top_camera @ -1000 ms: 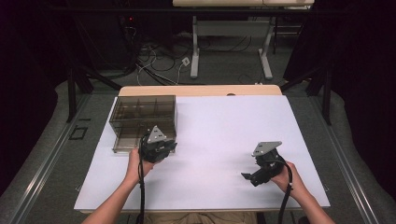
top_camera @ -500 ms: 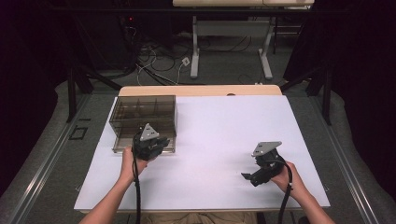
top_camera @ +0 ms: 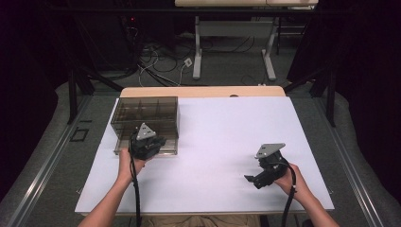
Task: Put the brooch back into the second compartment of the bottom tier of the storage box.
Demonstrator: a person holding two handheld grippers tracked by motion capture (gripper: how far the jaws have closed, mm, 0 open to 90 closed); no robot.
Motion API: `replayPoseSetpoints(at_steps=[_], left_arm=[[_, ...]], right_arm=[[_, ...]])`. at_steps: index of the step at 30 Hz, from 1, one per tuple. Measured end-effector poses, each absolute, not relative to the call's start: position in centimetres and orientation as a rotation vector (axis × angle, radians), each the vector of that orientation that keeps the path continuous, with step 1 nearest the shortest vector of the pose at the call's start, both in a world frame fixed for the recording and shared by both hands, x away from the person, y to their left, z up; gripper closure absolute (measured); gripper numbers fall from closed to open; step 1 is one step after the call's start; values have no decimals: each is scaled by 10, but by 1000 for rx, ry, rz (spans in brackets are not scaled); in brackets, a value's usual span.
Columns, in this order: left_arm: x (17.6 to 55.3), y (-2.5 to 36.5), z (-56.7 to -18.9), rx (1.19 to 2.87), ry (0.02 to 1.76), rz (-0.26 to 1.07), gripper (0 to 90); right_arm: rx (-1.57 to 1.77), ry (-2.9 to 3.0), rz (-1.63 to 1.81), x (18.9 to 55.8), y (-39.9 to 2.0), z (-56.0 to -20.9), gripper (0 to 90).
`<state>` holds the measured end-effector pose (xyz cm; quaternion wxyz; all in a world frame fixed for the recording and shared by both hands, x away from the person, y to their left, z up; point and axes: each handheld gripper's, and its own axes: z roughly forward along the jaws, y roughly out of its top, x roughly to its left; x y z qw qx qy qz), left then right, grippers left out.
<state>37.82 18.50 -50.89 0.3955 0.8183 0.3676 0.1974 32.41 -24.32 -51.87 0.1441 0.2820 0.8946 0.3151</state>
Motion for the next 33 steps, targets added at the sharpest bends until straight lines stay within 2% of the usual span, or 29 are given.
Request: replayPoseSetpoints(at_steps=[33], left_arm=[[392,211,-517,2072,1058,530,809]], right_arm=[[808,2576,903,324,-244,-518,0]])
